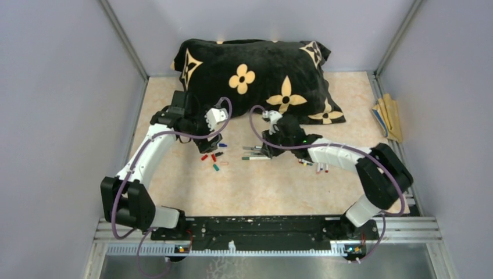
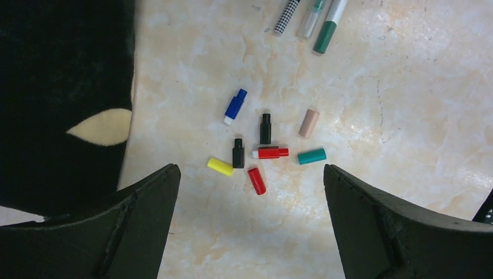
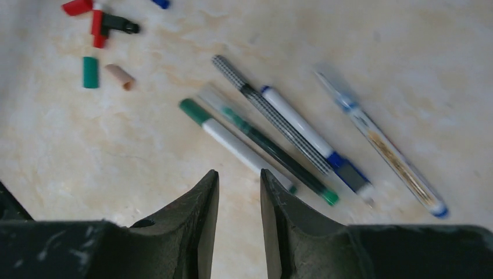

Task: Open the pen caps

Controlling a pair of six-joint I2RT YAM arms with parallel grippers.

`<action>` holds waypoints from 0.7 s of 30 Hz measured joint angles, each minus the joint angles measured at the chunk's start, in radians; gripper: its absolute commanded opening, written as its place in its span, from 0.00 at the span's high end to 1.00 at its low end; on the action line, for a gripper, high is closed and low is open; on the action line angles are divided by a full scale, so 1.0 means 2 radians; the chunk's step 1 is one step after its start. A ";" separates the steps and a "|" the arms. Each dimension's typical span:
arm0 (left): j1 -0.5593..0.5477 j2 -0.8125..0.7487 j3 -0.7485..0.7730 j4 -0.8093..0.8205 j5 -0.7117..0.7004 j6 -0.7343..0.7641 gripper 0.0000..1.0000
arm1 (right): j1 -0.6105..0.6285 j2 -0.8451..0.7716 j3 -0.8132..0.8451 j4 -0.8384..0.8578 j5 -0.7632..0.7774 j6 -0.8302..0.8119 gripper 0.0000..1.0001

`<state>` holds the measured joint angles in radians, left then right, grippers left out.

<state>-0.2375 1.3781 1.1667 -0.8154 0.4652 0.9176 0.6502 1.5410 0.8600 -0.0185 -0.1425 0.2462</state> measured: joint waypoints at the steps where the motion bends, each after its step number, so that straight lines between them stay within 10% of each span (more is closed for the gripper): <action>1: 0.006 0.000 0.000 0.000 0.006 -0.002 0.01 | 0.013 0.017 0.013 0.005 -0.014 -0.008 0.67; 21: 0.114 -0.001 -0.024 -0.016 0.064 -0.011 0.01 | 0.059 0.144 0.067 0.028 -0.055 -0.071 0.68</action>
<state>-0.0093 1.3769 1.1179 -0.8467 0.5934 0.8948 0.7677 1.8290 0.9943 0.0368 -0.2531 0.1043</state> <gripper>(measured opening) 0.987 0.321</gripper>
